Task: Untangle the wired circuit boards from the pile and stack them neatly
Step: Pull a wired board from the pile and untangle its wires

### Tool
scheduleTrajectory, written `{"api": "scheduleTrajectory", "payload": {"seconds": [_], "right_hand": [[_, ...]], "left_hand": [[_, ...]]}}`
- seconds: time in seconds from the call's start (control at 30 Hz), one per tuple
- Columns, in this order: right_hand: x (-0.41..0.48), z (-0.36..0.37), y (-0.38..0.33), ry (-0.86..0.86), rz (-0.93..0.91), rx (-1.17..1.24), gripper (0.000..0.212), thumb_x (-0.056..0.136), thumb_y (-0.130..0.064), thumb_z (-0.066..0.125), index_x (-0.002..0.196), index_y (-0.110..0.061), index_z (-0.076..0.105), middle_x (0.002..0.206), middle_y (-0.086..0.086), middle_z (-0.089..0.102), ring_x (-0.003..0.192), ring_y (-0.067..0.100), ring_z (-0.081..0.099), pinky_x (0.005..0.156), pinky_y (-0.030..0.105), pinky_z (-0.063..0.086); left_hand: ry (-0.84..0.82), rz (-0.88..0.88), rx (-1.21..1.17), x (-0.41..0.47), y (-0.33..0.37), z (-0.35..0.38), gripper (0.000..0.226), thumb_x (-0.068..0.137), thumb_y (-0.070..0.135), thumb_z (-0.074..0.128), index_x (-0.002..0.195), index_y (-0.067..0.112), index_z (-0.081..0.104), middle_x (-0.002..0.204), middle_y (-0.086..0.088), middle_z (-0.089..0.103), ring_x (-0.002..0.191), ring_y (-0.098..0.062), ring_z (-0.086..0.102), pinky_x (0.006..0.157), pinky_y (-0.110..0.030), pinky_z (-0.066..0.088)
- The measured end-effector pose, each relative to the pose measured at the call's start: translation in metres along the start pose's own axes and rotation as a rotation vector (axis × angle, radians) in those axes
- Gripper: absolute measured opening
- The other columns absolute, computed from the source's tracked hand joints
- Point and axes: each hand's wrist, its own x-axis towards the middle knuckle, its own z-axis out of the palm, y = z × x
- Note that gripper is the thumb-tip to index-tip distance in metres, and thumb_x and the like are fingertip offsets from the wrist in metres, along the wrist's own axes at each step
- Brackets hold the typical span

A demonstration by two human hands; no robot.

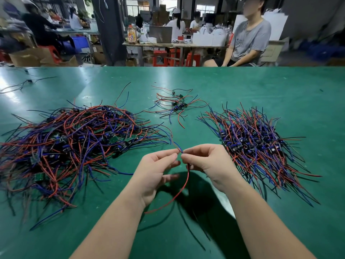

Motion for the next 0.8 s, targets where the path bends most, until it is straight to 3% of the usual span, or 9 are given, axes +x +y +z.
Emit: {"api": "scheduleTrajectory", "payload": {"seconds": [0.07,0.2,0.27,0.37,0.5,0.6,0.67,0.73,0.8], "right_hand": [[0.001,-0.003,-0.003,-0.025,0.011,0.029,0.013,0.073,0.004,0.074,0.077,-0.008,0.072,0.063,0.003,0.069,0.057,0.01,0.06,0.057,0.017,0.05],[0.0,-0.025,-0.027,0.007,0.067,0.07,0.018,0.074,0.006,0.071,0.088,-0.005,0.069,0.065,0.008,0.069,0.056,0.017,0.063,0.052,0.019,0.052],[-0.001,-0.049,-0.044,0.068,0.061,0.073,0.021,0.072,0.002,0.072,0.091,-0.004,0.067,0.067,0.008,0.069,0.052,0.018,0.065,0.042,0.019,0.047],[-0.001,-0.093,-0.064,0.256,-0.026,0.021,0.022,0.066,-0.005,0.074,0.086,-0.005,0.066,0.065,0.006,0.07,0.049,0.015,0.066,0.039,0.018,0.046],[0.007,-0.147,-0.065,0.596,-0.121,-0.405,0.014,0.076,-0.006,0.077,0.086,-0.006,0.067,0.071,0.008,0.069,0.053,0.016,0.066,0.044,0.027,0.054],[0.015,-0.168,-0.045,0.6,0.02,-0.954,0.015,0.072,-0.019,0.083,0.079,-0.013,0.071,0.07,0.002,0.068,0.064,0.019,0.063,0.06,0.027,0.05],[0.015,-0.17,-0.029,0.517,0.138,-1.115,0.015,0.069,-0.021,0.085,0.069,-0.016,0.071,0.064,0.0,0.065,0.065,0.02,0.059,0.064,0.026,0.041],[0.013,-0.171,-0.018,0.498,0.145,-1.174,0.017,0.067,-0.021,0.086,0.063,-0.018,0.07,0.063,0.0,0.063,0.067,0.023,0.058,0.063,0.026,0.036],[0.011,-0.17,-0.015,0.486,0.121,-1.198,0.02,0.066,-0.018,0.086,0.06,-0.021,0.067,0.062,-0.003,0.063,0.067,0.023,0.057,0.062,0.026,0.035]], "left_hand": [[-0.002,0.012,-0.034,0.0,0.005,-0.002,0.02,0.092,0.008,0.056,0.105,0.013,0.07,0.095,0.0,0.07,0.087,-0.01,0.063,0.062,-0.025,0.053],[-0.07,0.021,-0.083,-0.003,0.011,-0.004,0.026,0.09,0.01,0.054,0.112,0.014,0.068,0.11,0.007,0.071,0.086,-0.008,0.066,0.065,-0.024,0.053],[-0.074,0.021,-0.092,-0.004,0.012,-0.006,0.028,0.09,0.011,0.053,0.115,0.013,0.067,0.116,0.007,0.069,0.087,-0.008,0.066,0.065,-0.023,0.054],[-0.049,0.023,-0.095,-0.004,0.014,-0.007,0.028,0.093,0.01,0.051,0.116,0.012,0.067,0.117,0.007,0.069,0.087,-0.009,0.065,0.068,-0.024,0.052],[-0.026,0.027,-0.095,-0.005,0.017,-0.007,0.027,0.093,0.011,0.051,0.112,0.013,0.069,0.113,0.007,0.07,0.081,-0.005,0.066,0.066,-0.022,0.047],[0.059,0.029,-0.047,-0.002,0.015,-0.008,0.023,0.092,0.008,0.054,0.104,0.015,0.072,0.105,0.007,0.073,0.076,-0.005,0.066,0.062,-0.022,0.047],[0.19,0.072,0.136,0.002,0.01,-0.01,0.021,0.09,0.006,0.058,0.097,0.018,0.073,0.091,0.005,0.073,0.071,-0.008,0.063,0.059,-0.022,0.046],[0.33,0.149,0.465,0.007,0.002,-0.015,0.023,0.087,0.007,0.06,0.098,0.022,0.073,0.079,0.003,0.068,0.066,-0.008,0.055,0.06,-0.019,0.042],[0.42,0.214,0.802,0.009,-0.001,-0.02,0.025,0.085,0.014,0.059,0.103,0.028,0.07,0.095,0.005,0.066,0.079,-0.006,0.055,0.07,-0.018,0.04]]}}
